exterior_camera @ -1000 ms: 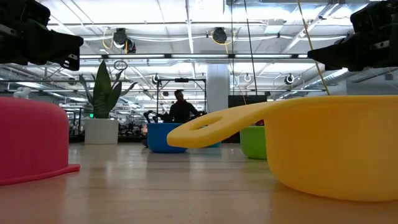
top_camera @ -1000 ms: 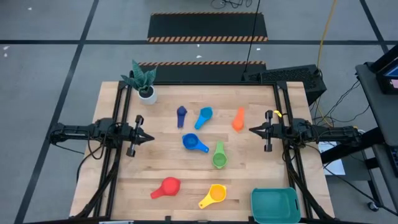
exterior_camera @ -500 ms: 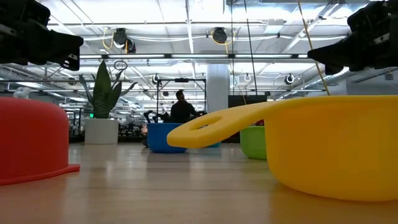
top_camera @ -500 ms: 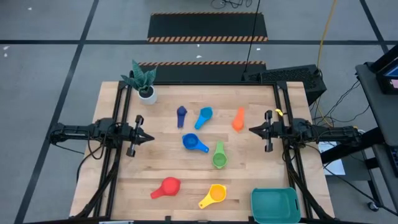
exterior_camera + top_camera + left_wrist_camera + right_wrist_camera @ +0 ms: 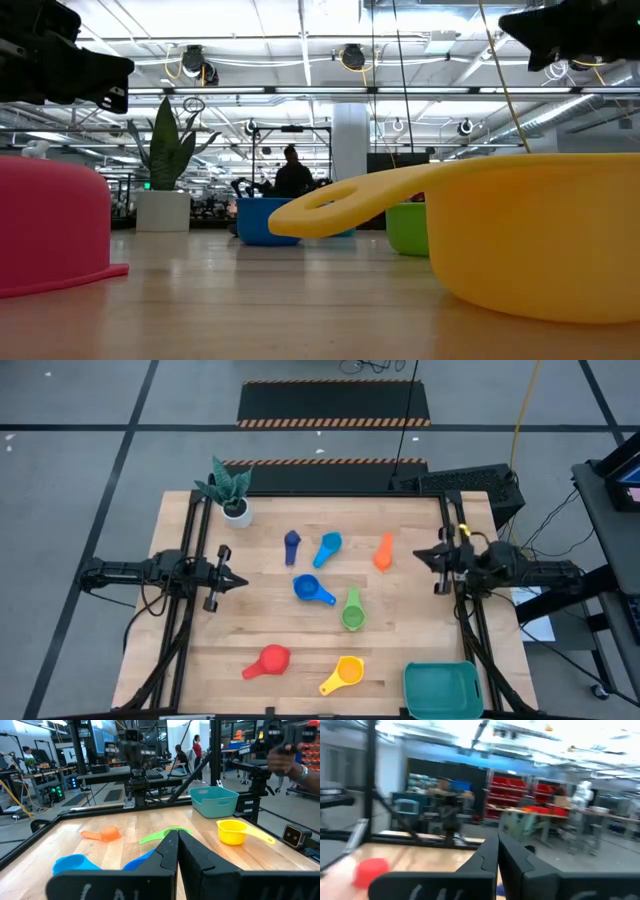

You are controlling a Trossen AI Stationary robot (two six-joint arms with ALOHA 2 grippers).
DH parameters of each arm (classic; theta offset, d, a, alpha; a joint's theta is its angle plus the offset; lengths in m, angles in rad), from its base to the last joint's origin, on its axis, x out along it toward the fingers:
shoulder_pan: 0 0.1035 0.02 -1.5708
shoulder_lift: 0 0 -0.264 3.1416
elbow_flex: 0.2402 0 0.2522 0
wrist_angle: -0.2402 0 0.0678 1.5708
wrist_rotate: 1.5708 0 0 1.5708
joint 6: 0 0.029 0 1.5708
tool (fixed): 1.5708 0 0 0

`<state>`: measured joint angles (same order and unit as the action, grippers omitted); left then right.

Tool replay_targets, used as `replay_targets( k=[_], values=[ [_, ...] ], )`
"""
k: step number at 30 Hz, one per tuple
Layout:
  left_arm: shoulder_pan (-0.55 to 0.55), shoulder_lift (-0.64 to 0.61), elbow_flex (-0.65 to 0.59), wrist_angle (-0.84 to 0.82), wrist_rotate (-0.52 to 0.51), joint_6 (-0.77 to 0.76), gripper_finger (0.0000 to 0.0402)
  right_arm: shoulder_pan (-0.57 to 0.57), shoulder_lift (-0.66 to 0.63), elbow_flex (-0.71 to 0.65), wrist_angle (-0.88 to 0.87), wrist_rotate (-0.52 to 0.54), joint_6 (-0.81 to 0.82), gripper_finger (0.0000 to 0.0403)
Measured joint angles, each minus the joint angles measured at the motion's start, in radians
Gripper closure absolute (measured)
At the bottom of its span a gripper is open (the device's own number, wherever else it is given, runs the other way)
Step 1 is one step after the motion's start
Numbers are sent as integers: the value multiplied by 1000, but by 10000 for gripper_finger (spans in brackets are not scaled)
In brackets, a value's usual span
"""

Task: Nest measuring cups in basket
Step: Adjust the red measuring cup

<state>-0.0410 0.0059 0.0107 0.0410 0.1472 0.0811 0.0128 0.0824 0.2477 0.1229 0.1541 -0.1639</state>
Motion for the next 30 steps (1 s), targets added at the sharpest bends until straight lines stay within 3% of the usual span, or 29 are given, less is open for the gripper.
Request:
replay_targets(
  k=[3, 12, 20, 30],
  values=[
    [0, 0, 0, 0, 0, 0, 392, 0, 68, 106, -23, 35, -12, 403],
    [0, 0, 0, 0, 0, 0, 392, 0, 377, 408, -323, 144, 80, 403],
    [0, 0, 0, 0, 0, 0, 392, 0, 556, 479, -341, 159, 171, 403],
    [0, 0, 0, 0, 0, 0, 392, 5, 671, 481, -367, 159, 293, 386]
  ],
)
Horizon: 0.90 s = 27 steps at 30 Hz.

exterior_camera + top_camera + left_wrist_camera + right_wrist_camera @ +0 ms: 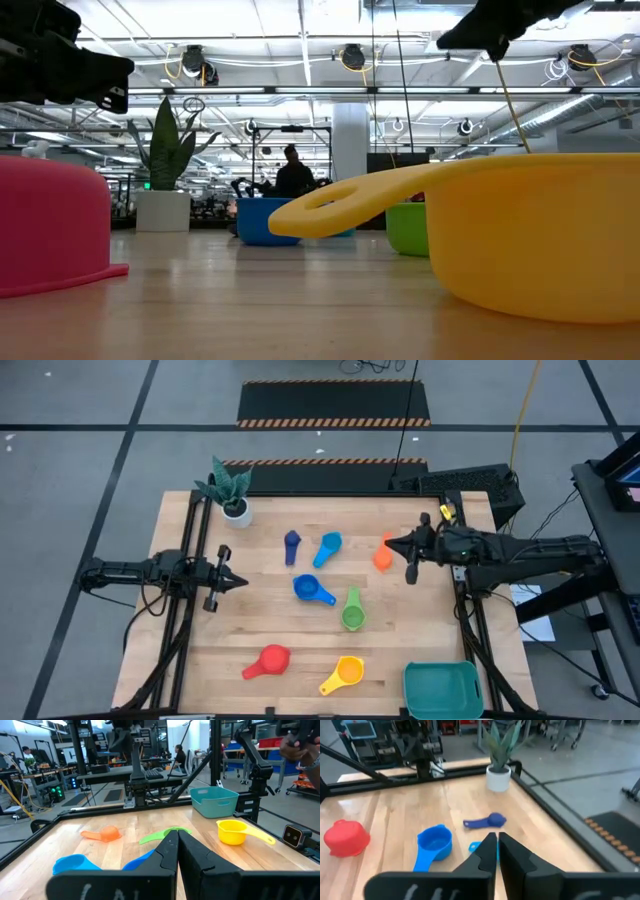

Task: Nest measuring cups in basket
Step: Adjust the red measuring cup

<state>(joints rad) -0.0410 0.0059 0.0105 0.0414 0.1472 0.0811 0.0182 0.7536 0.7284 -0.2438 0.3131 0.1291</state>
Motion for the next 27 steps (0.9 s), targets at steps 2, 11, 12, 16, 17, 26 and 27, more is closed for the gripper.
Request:
replay_targets(
  k=[2, 11, 12, 16, 17, 26, 27],
  values=[
    [0, 0, 0, 0, 0, 0, 392, 7, 25, 0, -18, 0, 37, 373],
    [0, 0, 0, 18, 0, 0, 392, 73, 140, 0, -20, -3, 220, 313],
    [0, 0, 0, 20, 0, 0, 392, 83, 152, 0, -14, -3, 227, 307],
    [0, 0, 0, 22, 0, 0, 392, 122, 202, 0, 5, -2, 252, 290],
    [0, 0, 0, 22, 0, 0, 392, 131, 216, 0, 18, -1, 252, 288],
    [-1, 3, 0, 117, 1, -260, 392, 201, 315, -26, 225, -1, 198, 284],
    [-3, 5, 0, 142, 1, -273, 392, 205, 320, -28, 241, -1, 198, 284]
  ],
)
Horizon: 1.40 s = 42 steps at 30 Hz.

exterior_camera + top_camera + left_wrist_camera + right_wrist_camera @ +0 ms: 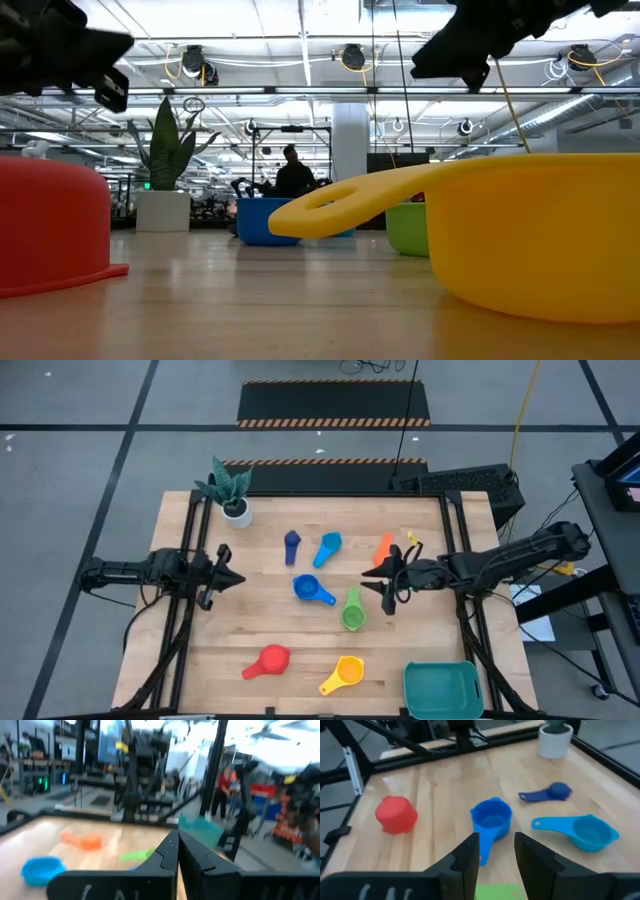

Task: Nest measuring cups in basket
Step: Adjust the red measuring cup

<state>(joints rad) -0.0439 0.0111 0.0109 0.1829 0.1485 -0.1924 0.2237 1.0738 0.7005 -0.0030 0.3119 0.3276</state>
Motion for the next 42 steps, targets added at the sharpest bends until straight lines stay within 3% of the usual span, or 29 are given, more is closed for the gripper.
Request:
replay_targets(
  k=[6, 13, 16, 21, 26, 34, 42],
  values=[
    [-44, 78, 55, 96, -2, -44, 392, 19, 17, -1, 66, 1, 0, 284],
    [-149, 354, 323, 19, -74, 30, 392, 50, 17, -1, 64, 3, 62, 284],
    [-186, 510, 507, -113, -74, 75, 392, 68, 17, -1, 64, 4, 65, 284],
    [-225, 782, 844, -498, -77, 111, 392, 92, 17, -2, 64, 2, 87, 284],
    [-273, 968, 1044, -719, -66, 229, 392, 109, 17, -2, 63, 6, 137, 284],
    [-314, 1079, 1079, -830, -83, 167, 372, 135, 17, -26, 87, 5, 152, 284],
    [-476, 1142, 1079, -950, -289, 104, 307, 139, 17, -100, 119, 6, 260, 284]
  ],
)
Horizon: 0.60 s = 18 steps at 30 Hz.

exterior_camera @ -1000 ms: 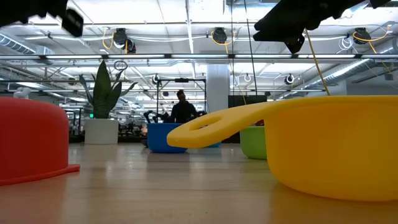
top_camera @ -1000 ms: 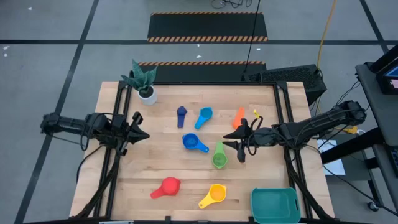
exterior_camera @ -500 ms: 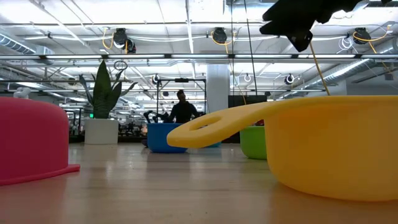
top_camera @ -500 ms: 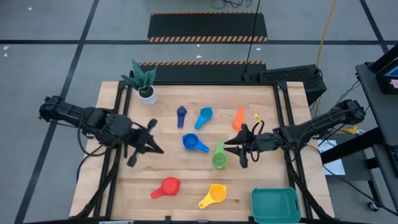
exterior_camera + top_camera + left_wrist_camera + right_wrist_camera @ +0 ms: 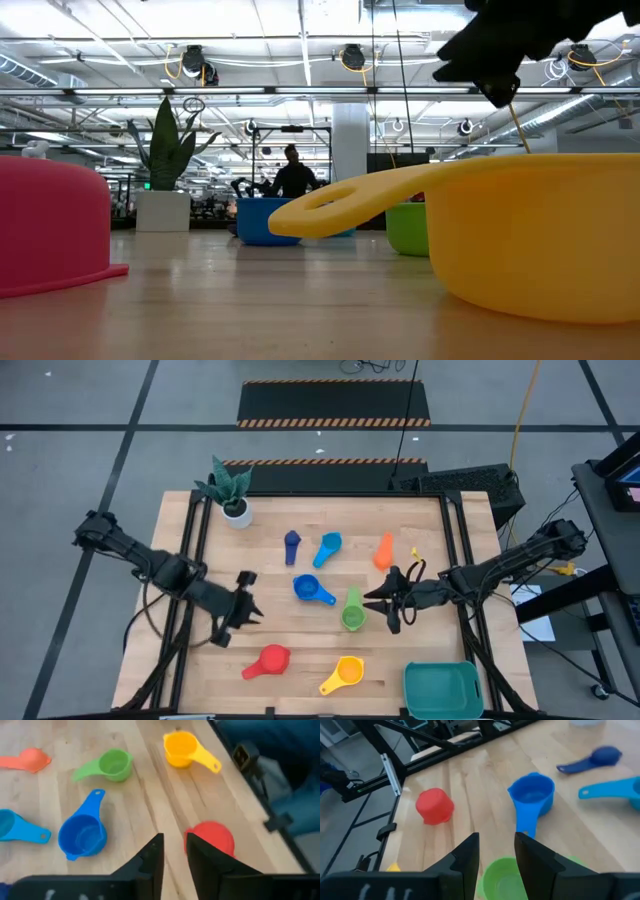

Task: Nest measuring cups in basket
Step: Adjust the red measuring cup

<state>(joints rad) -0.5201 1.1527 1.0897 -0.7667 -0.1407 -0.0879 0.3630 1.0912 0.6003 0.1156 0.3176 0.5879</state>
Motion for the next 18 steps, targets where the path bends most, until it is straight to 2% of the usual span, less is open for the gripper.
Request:
replay_targets(
  k=[5, 12, 18],
  values=[
    [-117, 27, 0, -91, -99, -26, 278, 0, 0, -8, 4, 0, 30, 284],
    [-230, 49, 0, -284, -106, -229, 254, 0, 0, -8, 43, 0, 2, 284],
    [-334, 172, 0, -270, -96, -301, 252, -1, 0, -8, 42, 0, 0, 284]
  ],
)
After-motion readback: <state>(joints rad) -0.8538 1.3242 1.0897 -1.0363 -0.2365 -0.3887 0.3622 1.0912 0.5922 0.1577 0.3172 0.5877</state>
